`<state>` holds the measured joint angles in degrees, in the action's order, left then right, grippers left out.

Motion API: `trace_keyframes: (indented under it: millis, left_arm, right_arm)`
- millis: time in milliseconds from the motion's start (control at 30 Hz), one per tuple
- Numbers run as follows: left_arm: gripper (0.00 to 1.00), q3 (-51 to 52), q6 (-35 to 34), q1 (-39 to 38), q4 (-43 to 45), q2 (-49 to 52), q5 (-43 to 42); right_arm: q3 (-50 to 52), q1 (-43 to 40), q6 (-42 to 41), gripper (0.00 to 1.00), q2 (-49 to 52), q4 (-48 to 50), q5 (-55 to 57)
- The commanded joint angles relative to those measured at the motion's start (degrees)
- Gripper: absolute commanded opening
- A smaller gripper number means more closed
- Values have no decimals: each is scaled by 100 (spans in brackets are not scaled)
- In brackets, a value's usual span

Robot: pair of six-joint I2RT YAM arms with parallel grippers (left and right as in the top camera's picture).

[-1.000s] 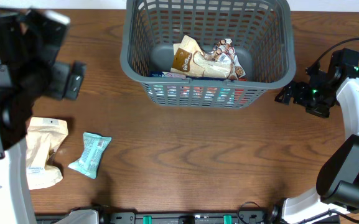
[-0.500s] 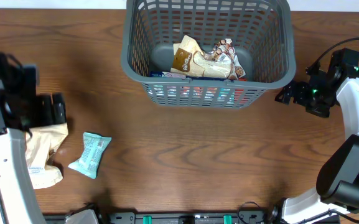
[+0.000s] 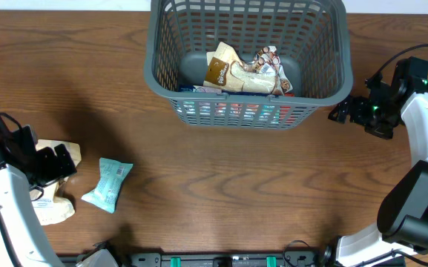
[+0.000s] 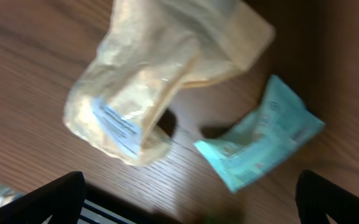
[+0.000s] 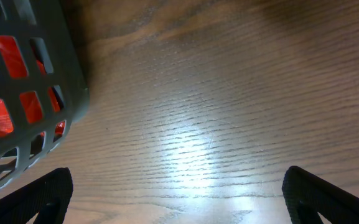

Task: Pack container
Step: 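Withdraw the left gripper and lower it onto the beige paper bag, then close the left gripper on the beige paper bag and lift it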

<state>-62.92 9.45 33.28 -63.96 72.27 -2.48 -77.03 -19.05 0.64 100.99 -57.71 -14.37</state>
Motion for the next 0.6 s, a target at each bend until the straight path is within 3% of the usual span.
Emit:
trace_keyframes:
  millis: [0, 333, 567]
  left_arm:
    - [98, 236, 129, 83, 166, 35, 518]
    - [99, 302, 1561, 83, 619, 660, 660]
    - [99, 304, 2096, 83, 752, 1036, 459]
  right_arm:
    - [24, 76, 72, 99, -92, 17, -7]
    - [24, 76, 72, 99, -92, 35, -4]
    - [24, 76, 74, 99, -92, 39, -2]
